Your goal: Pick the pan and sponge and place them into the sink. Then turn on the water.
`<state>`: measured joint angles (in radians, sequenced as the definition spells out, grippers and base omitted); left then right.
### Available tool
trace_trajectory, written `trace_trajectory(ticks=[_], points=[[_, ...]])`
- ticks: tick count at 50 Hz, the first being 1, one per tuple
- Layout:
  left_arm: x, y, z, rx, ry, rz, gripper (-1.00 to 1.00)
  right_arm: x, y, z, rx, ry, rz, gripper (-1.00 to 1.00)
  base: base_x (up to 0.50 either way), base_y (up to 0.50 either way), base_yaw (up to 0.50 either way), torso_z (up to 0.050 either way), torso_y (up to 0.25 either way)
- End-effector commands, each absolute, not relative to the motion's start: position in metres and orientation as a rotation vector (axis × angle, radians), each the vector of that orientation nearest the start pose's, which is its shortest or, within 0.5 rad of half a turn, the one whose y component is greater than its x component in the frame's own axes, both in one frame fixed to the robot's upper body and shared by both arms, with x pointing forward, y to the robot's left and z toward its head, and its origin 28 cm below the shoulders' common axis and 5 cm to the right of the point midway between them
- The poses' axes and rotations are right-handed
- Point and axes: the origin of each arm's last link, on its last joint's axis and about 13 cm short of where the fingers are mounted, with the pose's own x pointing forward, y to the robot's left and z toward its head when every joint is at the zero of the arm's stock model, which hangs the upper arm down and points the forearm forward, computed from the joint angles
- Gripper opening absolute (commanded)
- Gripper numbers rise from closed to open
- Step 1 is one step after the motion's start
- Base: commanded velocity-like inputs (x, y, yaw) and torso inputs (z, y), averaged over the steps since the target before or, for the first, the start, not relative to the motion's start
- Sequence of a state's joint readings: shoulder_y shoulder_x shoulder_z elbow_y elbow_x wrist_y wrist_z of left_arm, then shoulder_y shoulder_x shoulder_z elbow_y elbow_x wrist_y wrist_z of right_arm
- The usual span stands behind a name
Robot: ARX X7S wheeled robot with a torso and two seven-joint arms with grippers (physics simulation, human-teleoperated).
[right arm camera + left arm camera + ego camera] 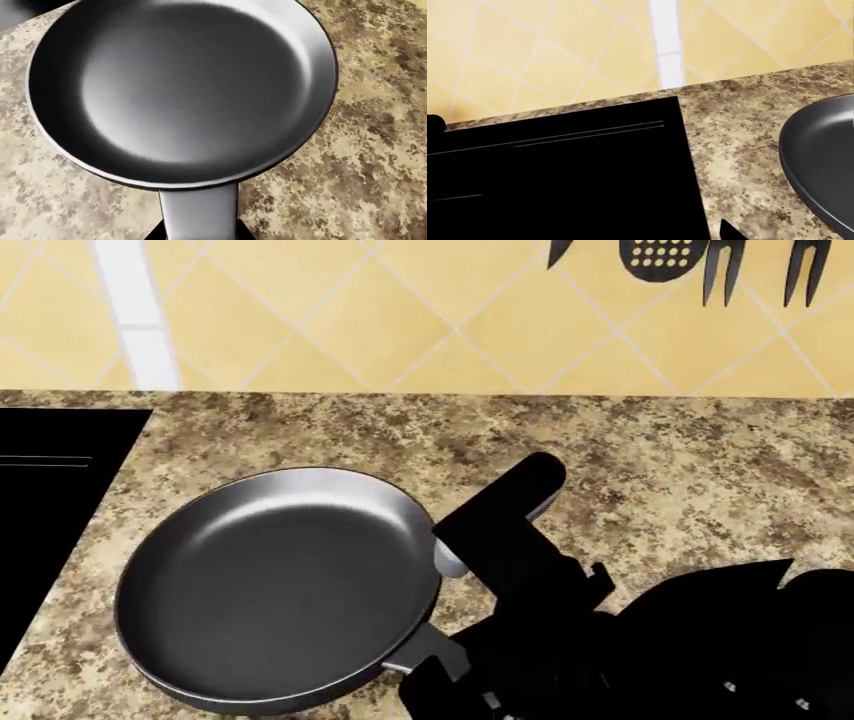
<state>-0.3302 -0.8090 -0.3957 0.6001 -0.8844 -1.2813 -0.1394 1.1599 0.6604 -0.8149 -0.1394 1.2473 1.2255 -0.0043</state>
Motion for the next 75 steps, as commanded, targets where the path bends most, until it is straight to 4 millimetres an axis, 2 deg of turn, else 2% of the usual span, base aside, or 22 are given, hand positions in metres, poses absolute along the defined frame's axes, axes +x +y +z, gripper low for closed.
trace_trajectory(ticks=[1,2,8,16,22,29,38,40,49,54,57,75], points=[[0.196,0.356,0.206,0.168,0.257,0.063,1.0,0.285,-0.134,0.231,-0.313,0.537,0.701,-1.0,0.0,0.0,0.0,0.0,0.0],[0.2,0.347,0.202,0.17,0.26,0.06,1.0,0.282,-0.134,0.234,-0.322,0.507,0.689,-1.0,0.0,0.0,0.0,0.0,0.01],[0.198,0.352,0.205,0.171,0.256,0.064,1.0,0.277,-0.135,0.242,-0.326,0.413,0.648,-1.0,0.0,0.0,0.0,0.0,0.002],[0.193,0.358,0.209,0.166,0.251,0.068,1.0,0.271,-0.141,0.245,-0.25,0.417,0.614,-1.0,0.0,0.0,0.0,0.0,0.001],[0.196,0.354,0.212,0.174,0.246,0.066,1.0,0.267,-0.143,0.247,-0.206,0.407,0.627,-1.0,0.0,0.0,0.0,0.0,0.002],[0.198,0.347,0.208,0.172,0.249,0.066,1.0,0.265,-0.144,0.248,-0.251,0.391,0.636,-1.0,0.0,0.0,0.0,0.0,0.001],[0.194,0.357,0.213,0.166,0.242,0.073,1.0,0.264,-0.143,0.244,-0.304,0.399,0.661,-1.0,0.0,0.0,0.0,0.0,0.001],[0.196,0.351,0.209,0.166,0.244,0.073,1.0,0.265,-0.143,0.246,-0.292,0.389,0.653,-1.0,0.02,0.49,0.0,0.0,0.0],[0.19,0.362,0.212,0.157,0.243,0.077,1.0,0.262,-0.144,0.245,-0.283,0.399,0.639,-1.0,0.06,0.36,0.0,0.002,0.002],[0.189,0.362,0.213,0.161,0.242,0.076,1.0,0.262,-0.144,0.242,-0.293,0.403,0.643,-1.0,0.06,0.34,0.0,0.0,0.002],[0.193,0.352,0.209,0.164,0.244,0.075,1.0,0.262,-0.144,0.241,-0.294,0.4,0.649,-1.0,0.1,0.45,0.0,0.0,0.0],[0.189,0.356,0.208,0.162,0.247,0.085,1.0,0.261,-0.143,0.236,-0.286,0.414,0.65,-1.0,0.09,0.5,0.0,0.001,0.002]])
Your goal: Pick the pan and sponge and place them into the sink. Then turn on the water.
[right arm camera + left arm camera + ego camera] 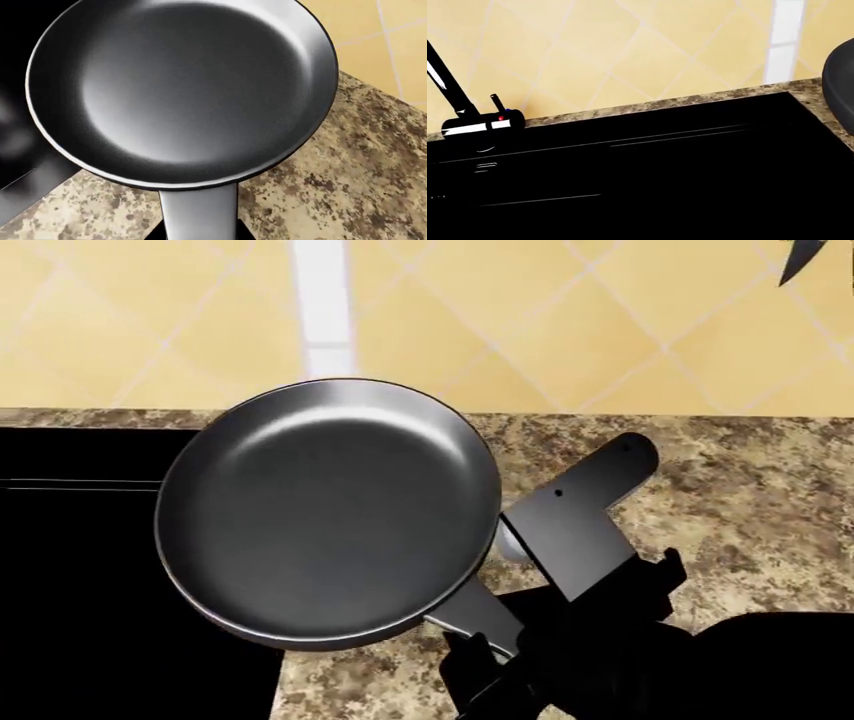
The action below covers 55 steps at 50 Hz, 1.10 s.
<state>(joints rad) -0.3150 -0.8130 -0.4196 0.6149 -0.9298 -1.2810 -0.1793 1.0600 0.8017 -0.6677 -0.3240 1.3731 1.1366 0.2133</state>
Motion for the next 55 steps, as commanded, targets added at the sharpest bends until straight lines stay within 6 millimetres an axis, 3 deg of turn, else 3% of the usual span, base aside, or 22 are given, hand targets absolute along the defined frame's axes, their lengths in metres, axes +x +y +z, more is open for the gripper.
trace_trajectory(ticks=[1,13,15,22,25,55], points=[[0.188,0.358,0.208,0.159,0.247,0.085,1.0,0.261,-0.143,0.235,-0.291,0.418,0.654,-1.0,0.0,0.5,0.0,0.0,0.0],[0.182,0.364,0.212,0.16,0.24,0.082,1.0,0.259,-0.146,0.24,-0.289,0.418,0.624,-1.0,0.0,0.5,0.0,0.001,0.002],[0.186,0.356,0.21,0.16,0.24,0.08,1.0,0.258,-0.147,0.241,-0.29,0.416,0.622,-1.0,0.0,0.5,0.0,0.0,0.0],[0.184,0.363,0.212,0.161,0.242,0.081,1.0,0.258,-0.147,0.236,-0.28,0.428,0.613,-1.0,0.0,0.5,0.0,0.0,0.001],[0.188,0.355,0.209,0.16,0.243,0.082,1.0,0.258,-0.147,0.236,-0.281,0.43,0.618,-1.0,0.0,0.5,0.0,0.0,0.003],[0.185,0.355,0.209,0.157,0.244,0.087,1.0,0.254,-0.147,0.233,-0.264,0.441,0.621,-1.0,0.0,0.5,0.0,0.001,0.002]])
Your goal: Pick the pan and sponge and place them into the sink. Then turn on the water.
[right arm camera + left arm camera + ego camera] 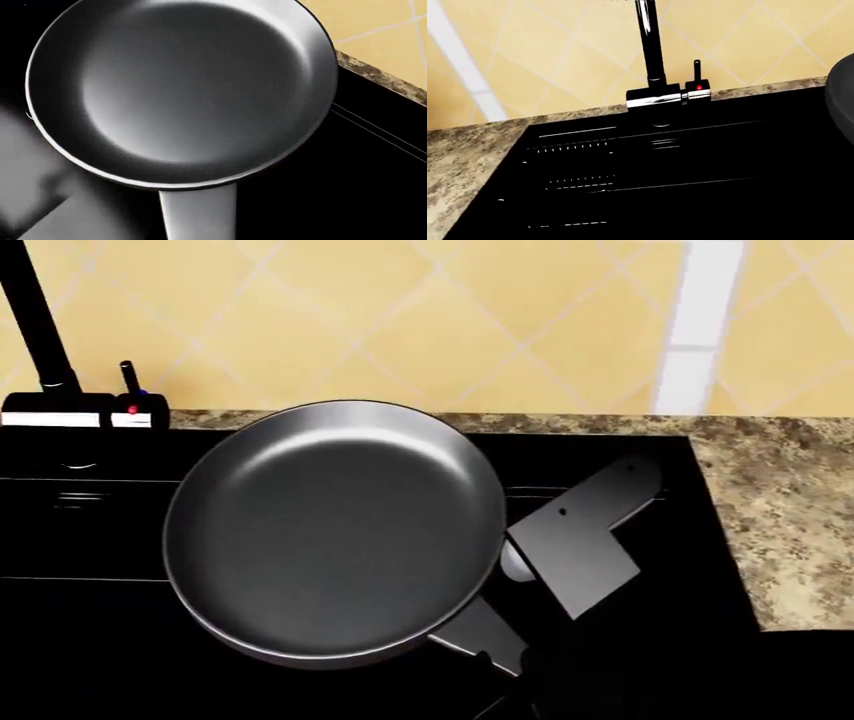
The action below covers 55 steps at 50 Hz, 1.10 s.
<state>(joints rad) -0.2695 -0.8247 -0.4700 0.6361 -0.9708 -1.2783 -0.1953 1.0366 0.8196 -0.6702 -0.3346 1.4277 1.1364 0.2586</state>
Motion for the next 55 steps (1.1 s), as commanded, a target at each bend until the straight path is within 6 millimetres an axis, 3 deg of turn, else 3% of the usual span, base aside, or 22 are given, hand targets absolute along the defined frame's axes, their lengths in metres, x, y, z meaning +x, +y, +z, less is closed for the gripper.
trace_trajectory(ticks=[1,30,37,38,39,41,53,55], points=[[0.185,0.354,0.208,0.157,0.244,0.086,1.0,0.254,-0.147,0.233,-0.264,0.441,0.621,-1.0,0.0,0.5,0.0,0.0,0.0],[0.188,0.351,0.205,0.155,0.248,0.081,1.0,0.25,-0.15,0.228,-0.241,0.455,0.606,-1.0,0.0,0.49,0.0,0.001,0.002],[0.187,0.353,0.206,0.153,0.248,0.08,1.0,0.247,-0.15,0.224,-0.207,0.485,0.61,-1.0,0.0,0.0,0.0,0.0,0.001],[0.181,0.367,0.211,0.154,0.248,0.081,1.0,0.243,-0.149,0.211,-0.189,0.55,0.626,-1.0,0.0,0.0,0.0,0.0,0.0],[0.18,0.368,0.211,0.154,0.248,0.081,1.0,0.241,-0.149,0.209,-0.191,0.562,0.641,-1.0,0.0,0.0,0.0,0.0,0.0],[0.185,0.358,0.206,0.156,0.249,0.081,1.0,0.239,-0.148,0.208,-0.196,0.567,0.657,-1.0,0.0,0.0,0.0,0.0,0.005],[0.179,0.367,0.207,0.149,0.252,0.086,1.0,0.242,-0.143,0.2,-0.209,0.6,0.668,-1.0,0.0,0.0,0.0,0.001,0.001],[0.183,0.359,0.203,0.151,0.253,0.087,1.0,0.243,-0.141,0.197,-0.218,0.609,0.679,-1.0,0.0,0.0,0.0,0.0,0.005]])
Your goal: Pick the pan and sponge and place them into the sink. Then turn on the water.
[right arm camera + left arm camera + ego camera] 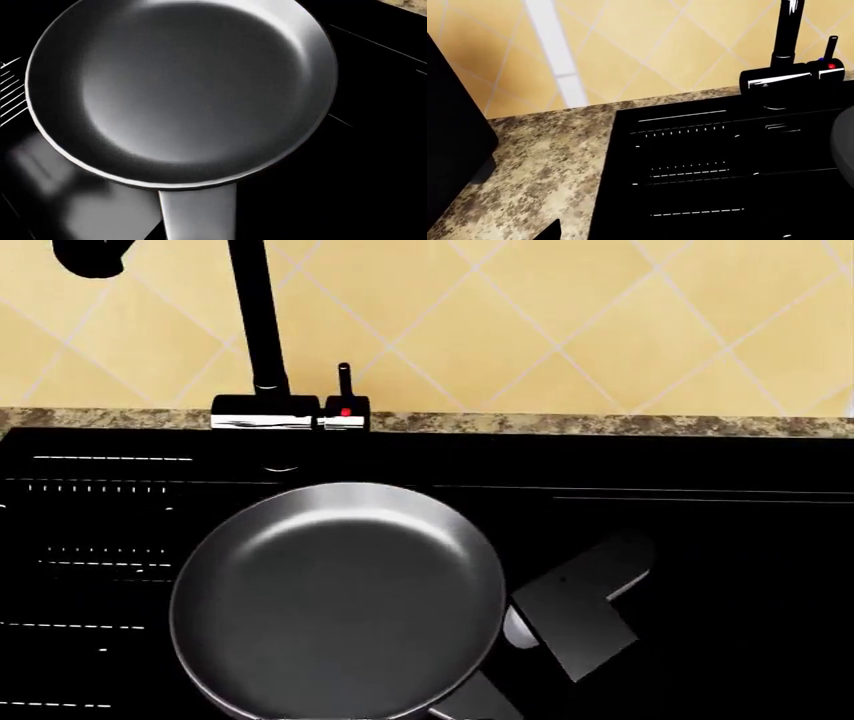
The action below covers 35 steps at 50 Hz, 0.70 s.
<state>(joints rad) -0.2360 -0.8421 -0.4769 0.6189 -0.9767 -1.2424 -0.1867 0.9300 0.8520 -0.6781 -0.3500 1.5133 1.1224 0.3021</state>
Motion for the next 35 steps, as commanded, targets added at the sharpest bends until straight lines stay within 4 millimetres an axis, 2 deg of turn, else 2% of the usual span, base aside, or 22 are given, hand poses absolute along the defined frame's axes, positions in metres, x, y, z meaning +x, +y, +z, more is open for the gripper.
trace_trajectory(ticks=[1,3,9,12,15,19,29,31,35], points=[[0.184,0.358,0.203,0.15,0.253,0.088,1.0,0.243,-0.141,0.197,-0.215,0.612,0.68,-1.0,0.0,0.0,0.0,0.0,0.0],[0.182,0.364,0.204,0.148,0.254,0.09,1.0,0.243,-0.14,0.194,-0.225,0.628,0.692,-1.0,0.0,0.0,0.0,0.0,0.0],[0.185,0.355,0.201,0.149,0.257,0.087,1.0,0.246,-0.138,0.187,-0.239,0.659,0.69,-1.0,0.0,0.0,0.0,0.0,0.002],[0.182,0.363,0.203,0.145,0.254,0.092,1.0,0.249,-0.137,0.186,-0.24,0.664,0.689,-1.0,0.0,0.0,0.0,0.003,0.004],[0.182,0.361,0.202,0.146,0.255,0.091,1.0,0.25,-0.136,0.183,-0.247,0.673,0.693,-1.0,0.0,0.0,0.0,0.0,0.0],[0.185,0.357,0.2,0.145,0.256,0.094,1.0,0.255,-0.132,0.18,-0.253,0.688,0.702,-1.0,0.0,0.0,0.0,0.0,0.002],[0.183,0.359,0.197,0.142,0.261,0.094,1.0,0.267,-0.125,0.172,-0.255,0.712,0.693,-1.0,0.0,0.0,0.0,0.001,0.001],[0.179,0.366,0.197,0.139,0.263,0.095,1.0,0.271,-0.123,0.17,-0.247,0.715,0.698,-1.0,0.0,0.0,0.0,0.0,0.0],[0.179,0.364,0.196,0.14,0.266,0.091,1.0,0.276,-0.12,0.161,-0.268,0.751,0.715,-1.0,0.0,0.0,0.0,0.0,0.003]])
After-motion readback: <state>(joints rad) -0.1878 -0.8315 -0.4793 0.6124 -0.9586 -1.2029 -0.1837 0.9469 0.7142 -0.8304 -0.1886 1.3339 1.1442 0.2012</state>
